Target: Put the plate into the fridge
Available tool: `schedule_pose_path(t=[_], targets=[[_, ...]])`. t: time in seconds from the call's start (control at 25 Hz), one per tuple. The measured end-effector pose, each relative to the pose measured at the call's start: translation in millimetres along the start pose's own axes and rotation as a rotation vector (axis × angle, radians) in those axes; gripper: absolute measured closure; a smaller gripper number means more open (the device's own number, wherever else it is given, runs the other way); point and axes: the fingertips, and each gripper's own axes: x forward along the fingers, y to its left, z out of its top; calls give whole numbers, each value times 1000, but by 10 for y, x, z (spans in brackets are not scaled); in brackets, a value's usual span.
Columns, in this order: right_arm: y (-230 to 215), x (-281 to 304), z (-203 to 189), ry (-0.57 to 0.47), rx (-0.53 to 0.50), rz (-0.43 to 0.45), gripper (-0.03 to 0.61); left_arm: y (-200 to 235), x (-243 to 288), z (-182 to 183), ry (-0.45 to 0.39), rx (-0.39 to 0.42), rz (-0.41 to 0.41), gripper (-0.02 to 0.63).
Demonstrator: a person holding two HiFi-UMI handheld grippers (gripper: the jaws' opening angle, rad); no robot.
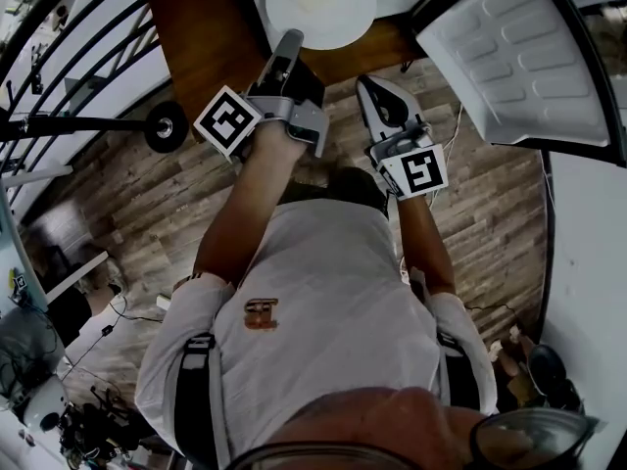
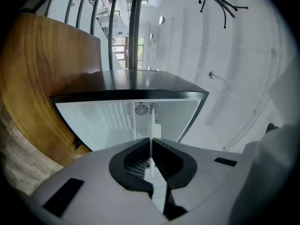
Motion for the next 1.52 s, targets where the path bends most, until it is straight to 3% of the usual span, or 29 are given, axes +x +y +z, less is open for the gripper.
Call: schedule_pose_path(t=[0.32,0.56,0.88,1.08,1.52], targets=[[-208,177,32,-25,-2,73,546,64,227,61,-65,17,19,585],[-627,375,-36,-54,8,172,546,222,628,114,-168,41,50,586],[-865,633,-24,-68,22,278,546,376,935,324,-290,53,113,584],[-1016,706,51,-133,49,327,546,465,1102,383,-364,52,151,584],[-1300,774,-65,-118,74,433,546,632,1313,464,-506,54,229,584]])
